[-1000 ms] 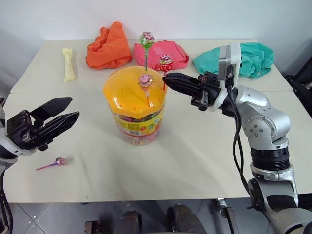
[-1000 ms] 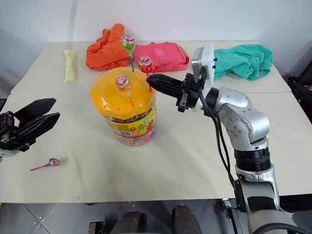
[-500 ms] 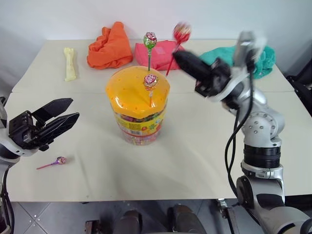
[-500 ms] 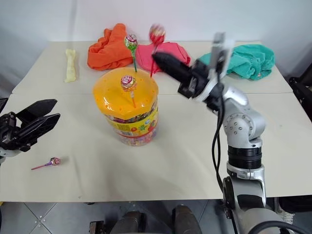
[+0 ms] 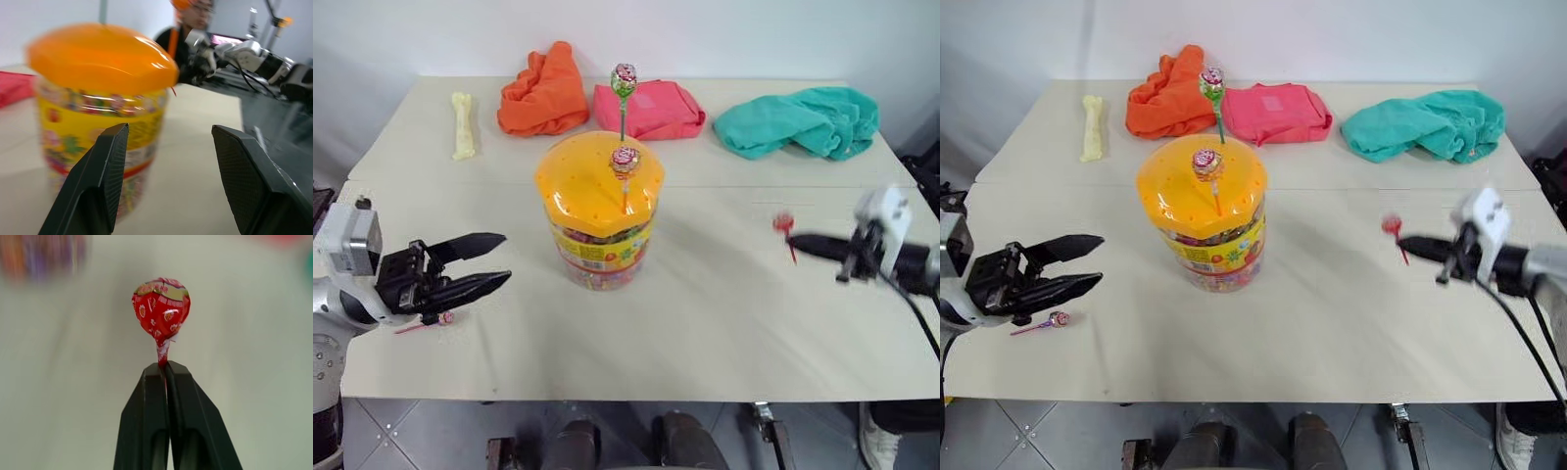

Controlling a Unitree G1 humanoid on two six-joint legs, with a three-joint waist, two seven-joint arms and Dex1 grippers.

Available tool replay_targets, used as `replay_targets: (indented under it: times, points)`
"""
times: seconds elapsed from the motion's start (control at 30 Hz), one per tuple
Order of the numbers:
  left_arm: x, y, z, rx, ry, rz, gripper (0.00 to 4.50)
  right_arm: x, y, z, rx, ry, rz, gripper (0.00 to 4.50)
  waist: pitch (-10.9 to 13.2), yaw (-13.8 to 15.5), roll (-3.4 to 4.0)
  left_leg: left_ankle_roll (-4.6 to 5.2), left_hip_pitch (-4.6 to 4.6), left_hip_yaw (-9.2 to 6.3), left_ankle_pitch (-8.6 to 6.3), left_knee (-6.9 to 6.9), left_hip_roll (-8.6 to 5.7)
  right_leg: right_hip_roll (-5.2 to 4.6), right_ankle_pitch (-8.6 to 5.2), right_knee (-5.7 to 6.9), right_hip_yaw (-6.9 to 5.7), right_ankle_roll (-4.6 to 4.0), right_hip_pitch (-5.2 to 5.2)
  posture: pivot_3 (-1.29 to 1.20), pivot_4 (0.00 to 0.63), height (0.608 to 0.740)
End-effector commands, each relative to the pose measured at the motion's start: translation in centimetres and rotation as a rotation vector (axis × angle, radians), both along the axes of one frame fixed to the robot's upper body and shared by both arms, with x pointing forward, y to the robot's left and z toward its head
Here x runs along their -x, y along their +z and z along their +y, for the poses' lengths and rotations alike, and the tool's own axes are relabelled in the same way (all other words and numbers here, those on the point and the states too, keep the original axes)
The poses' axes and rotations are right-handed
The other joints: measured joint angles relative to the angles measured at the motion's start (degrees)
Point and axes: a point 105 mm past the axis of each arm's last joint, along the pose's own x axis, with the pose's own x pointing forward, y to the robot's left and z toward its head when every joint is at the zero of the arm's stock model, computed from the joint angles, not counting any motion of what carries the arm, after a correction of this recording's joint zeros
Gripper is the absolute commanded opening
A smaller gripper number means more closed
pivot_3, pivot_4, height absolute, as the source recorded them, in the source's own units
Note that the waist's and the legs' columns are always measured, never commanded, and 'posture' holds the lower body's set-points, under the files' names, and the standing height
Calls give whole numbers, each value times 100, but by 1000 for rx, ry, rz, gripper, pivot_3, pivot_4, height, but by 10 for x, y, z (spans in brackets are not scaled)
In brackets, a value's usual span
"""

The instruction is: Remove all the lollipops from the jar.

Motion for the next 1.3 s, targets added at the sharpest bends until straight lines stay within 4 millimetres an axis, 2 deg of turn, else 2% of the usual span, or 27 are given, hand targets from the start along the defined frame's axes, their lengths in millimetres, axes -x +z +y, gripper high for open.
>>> replay_targets:
  times: [0.03,0.13,0.23,0.3,0.37,0.43,0.53,0.57,0.63,0.7,0.93,1.03,1.13,1.23,1.3]
  points:
    - [3,2,1,-29,-12,-35,2881,-1,-7,-14,94,1,-48,26,2,-18,5,0,3,2,0,1,0,1,0,3,2,0,0,0,150,740]
    - [4,1,2,-40,-7,-35,2881,1,-8,-14,22,31,-43,674,3,-5,7,-1,11,4,1,1,1,1,0,9,4,0,1,0,150,740]
    - [5,3,3,-31,0,-46,2881,3,1,-8,-22,91,-82,1647,4,30,8,-1,11,4,0,1,2,1,0,6,3,0,2,0,150,740]
    - [5,6,5,-15,12,-44,2881,7,21,6,-93,208,-175,2259,4,43,8,-1,9,1,0,1,2,0,0,2,1,0,1,0,150,740]
    - [3,10,9,7,35,-45,2881,12,50,28,-210,335,-279,2858,5,44,9,-1,8,-1,0,1,3,0,0,1,-1,0,2,0,150,740]
    - [2,12,14,39,68,-43,2881,16,76,52,-296,430,-349,2858,6,27,11,-1,9,-1,0,1,3,0,0,1,-1,0,2,0,150,740]
    - [1,11,26,72,138,-34,2881,27,114,101,-435,597,-411,2858,9,13,17,-2,10,-3,1,1,8,3,0,3,-2,0,1,0,150,740]
    - [1,10,28,73,150,-31,2881,31,120,110,-455,627,-419,2858,9,23,17,-3,12,-4,1,1,9,3,0,3,-2,0,1,0,150,740]
    - [2,4,34,75,179,-12,2881,39,132,144,-479,740,-442,2858,8,36,14,-5,12,-15,0,-2,11,3,0,1,-11,0,1,0,150,740]
    - [3,3,36,82,193,-8,2881,41,135,175,-449,813,-447,2858,8,35,14,-8,9,-16,-2,-2,10,1,0,-5,-12,0,1,0,150,740]
    - [3,9,34,96,190,-29,2881,45,145,221,-482,929,-421,2858,8,44,13,-8,-12,-33,-2,6,-3,-12,3,-8,-26,5,-7,0,150,740]
    - [5,9,33,94,194,-36,2881,38,144,245,-493,927,-396,2858,8,2,13,-9,-9,-33,-1,4,-2,-10,3,1,-29,5,-13,0,150,740]
    - [5,9,32,95,196,-38,2881,32,140,250,-474,912,-389,2858,8,-79,14,-11,-10,-33,0,1,-1,-9,3,16,-29,5,-26,0,150,740]
    - [7,8,30,97,199,-42,2881,30,142,254,-500,900,-393,2271,8,-120,13,-11,-13,-31,1,1,-2,-9,3,25,-29,5,-33,0,150,740]
    - [8,9,29,97,201,-47,2881,30,144,254,-516,900,-389,1601,8,-131,14,-11,-13,-31,1,2,-2,-9,3,29,-30,5,-36,0,150,740]
